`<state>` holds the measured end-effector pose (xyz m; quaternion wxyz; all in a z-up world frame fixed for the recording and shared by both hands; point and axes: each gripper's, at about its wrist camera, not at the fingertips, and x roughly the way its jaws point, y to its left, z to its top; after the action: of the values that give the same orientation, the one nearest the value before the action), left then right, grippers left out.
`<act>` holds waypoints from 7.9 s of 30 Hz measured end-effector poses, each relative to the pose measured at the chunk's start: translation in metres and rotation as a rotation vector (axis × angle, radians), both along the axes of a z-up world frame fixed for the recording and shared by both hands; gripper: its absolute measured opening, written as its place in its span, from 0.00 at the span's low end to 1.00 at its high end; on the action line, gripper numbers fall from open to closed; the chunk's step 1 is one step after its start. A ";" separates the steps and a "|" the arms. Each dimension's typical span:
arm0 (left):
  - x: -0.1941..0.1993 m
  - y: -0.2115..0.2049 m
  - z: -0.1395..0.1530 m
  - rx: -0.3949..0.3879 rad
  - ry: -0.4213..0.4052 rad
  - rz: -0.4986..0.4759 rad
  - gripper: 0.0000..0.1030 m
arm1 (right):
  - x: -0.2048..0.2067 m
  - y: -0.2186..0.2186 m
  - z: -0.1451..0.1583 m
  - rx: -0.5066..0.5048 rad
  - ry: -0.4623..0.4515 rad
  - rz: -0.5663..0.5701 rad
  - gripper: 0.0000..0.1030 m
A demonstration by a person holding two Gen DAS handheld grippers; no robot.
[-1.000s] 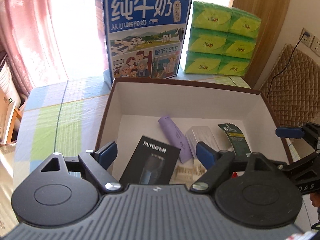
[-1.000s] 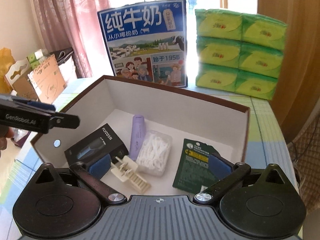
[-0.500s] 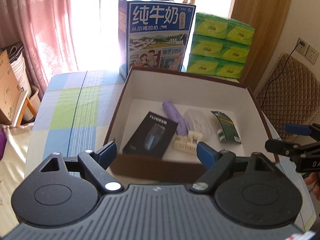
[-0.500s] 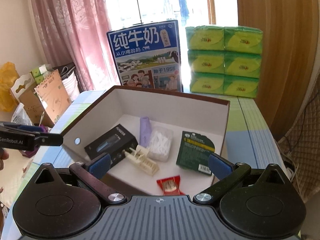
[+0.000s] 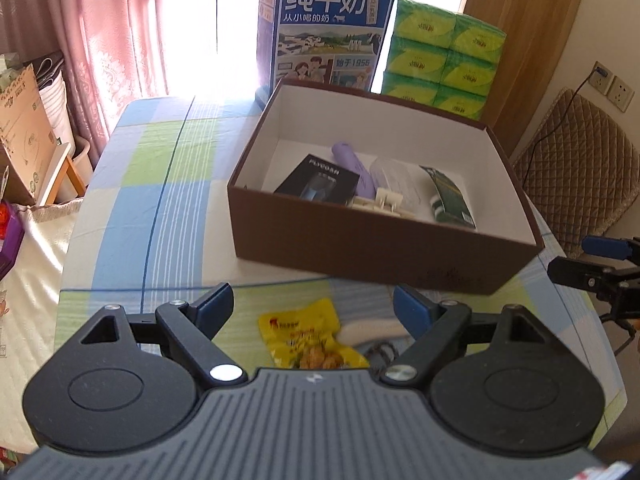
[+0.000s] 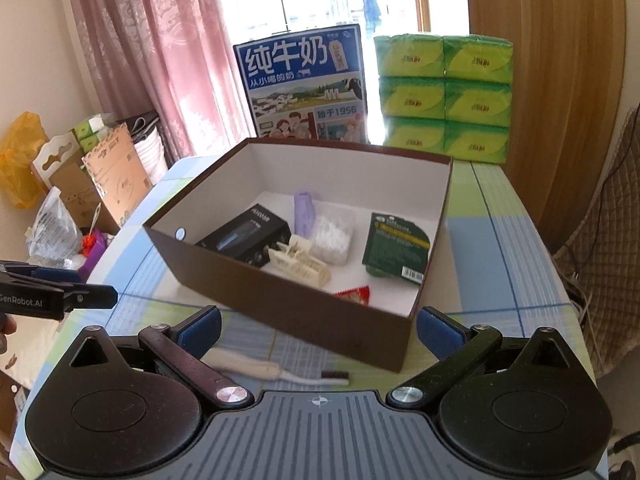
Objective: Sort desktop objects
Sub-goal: 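Withdraw both tools from the box back over the table, then grasp the clear plastic cup with the left tool, then grasp the yellow snack packet with the right tool while the left tool holds the cup, then lift the snack packet with the right tool while the left tool holds the cup, then carry the cup and snack packet over the brown box with both tools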
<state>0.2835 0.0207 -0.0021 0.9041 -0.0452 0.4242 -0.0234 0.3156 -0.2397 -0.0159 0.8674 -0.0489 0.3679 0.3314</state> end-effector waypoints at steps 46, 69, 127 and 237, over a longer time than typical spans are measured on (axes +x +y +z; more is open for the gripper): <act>-0.055 -0.065 -0.064 0.050 0.113 -0.173 0.80 | -0.040 -0.036 -0.072 -0.197 0.154 0.006 0.98; -0.008 -0.117 -0.126 0.122 0.213 -0.345 0.52 | -0.014 -0.080 -0.093 -0.205 0.239 -0.132 0.98; -0.079 0.103 -0.107 0.078 0.185 0.125 0.47 | -0.013 0.193 -0.141 -0.167 0.299 0.451 0.41; 0.148 -0.042 0.012 0.133 -0.169 -0.210 0.47 | 0.099 0.022 0.012 0.178 0.050 -0.037 0.13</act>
<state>0.4318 -0.0217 0.0095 0.9302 0.0617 0.3496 -0.0933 0.4148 -0.2182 -0.0037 0.8648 0.0433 0.3595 0.3479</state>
